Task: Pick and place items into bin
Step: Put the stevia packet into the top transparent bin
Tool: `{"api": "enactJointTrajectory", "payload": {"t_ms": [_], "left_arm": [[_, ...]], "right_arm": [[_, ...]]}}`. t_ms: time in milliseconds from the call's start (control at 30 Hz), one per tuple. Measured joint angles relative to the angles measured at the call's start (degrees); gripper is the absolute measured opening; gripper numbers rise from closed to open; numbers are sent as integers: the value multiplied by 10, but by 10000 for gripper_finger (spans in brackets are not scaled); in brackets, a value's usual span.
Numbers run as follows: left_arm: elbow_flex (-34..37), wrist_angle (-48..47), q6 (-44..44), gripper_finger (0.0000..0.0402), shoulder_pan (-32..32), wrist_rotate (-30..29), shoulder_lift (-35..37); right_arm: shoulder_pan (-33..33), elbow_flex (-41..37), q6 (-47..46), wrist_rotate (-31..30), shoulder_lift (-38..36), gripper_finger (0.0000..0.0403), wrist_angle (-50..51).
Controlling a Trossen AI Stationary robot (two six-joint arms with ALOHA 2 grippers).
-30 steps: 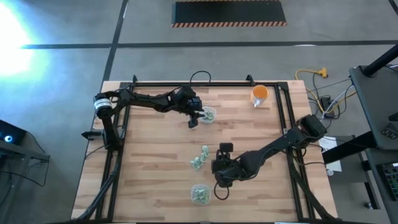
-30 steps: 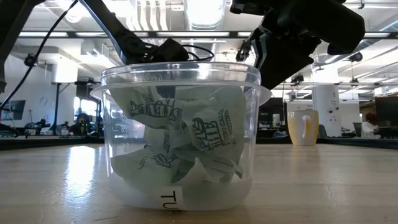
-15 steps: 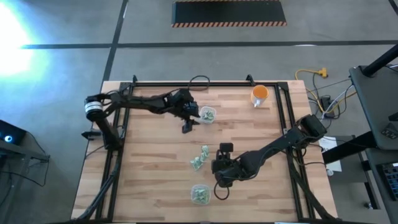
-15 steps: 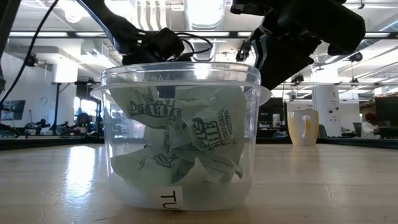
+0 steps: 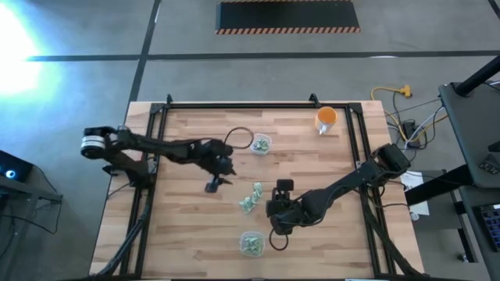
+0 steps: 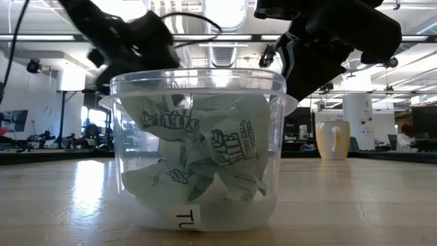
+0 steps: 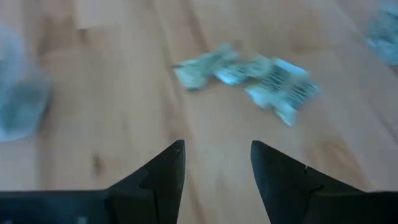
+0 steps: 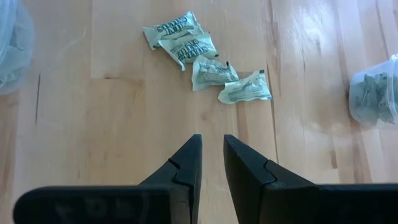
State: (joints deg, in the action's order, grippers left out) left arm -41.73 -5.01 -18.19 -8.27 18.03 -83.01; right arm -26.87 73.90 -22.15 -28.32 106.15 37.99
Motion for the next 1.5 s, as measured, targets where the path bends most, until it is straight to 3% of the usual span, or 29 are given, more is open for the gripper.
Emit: {"api": "enactJointTrajectory", "payload": {"t_ms": [267, 533, 700, 1167, 1500], "left_arm": [[149, 193, -29, 166, 66, 6, 85], [238, 415, 8, 166, 128, 35, 70], [238, 486, -2, 166, 143, 34, 26], [137, 494, 18, 167, 142, 25, -181], [75, 465, 43, 167, 142, 18, -235]], "right_arm": [[0, -9, -4, -1, 0, 57, -15], [0, -26, -3, -2, 1, 57, -44], [1, -29, -3, -2, 1, 57, -45], [2, -32, -3, -2, 1, 57, -45], [2, -33, -3, -2, 1, 57, -44]]}}
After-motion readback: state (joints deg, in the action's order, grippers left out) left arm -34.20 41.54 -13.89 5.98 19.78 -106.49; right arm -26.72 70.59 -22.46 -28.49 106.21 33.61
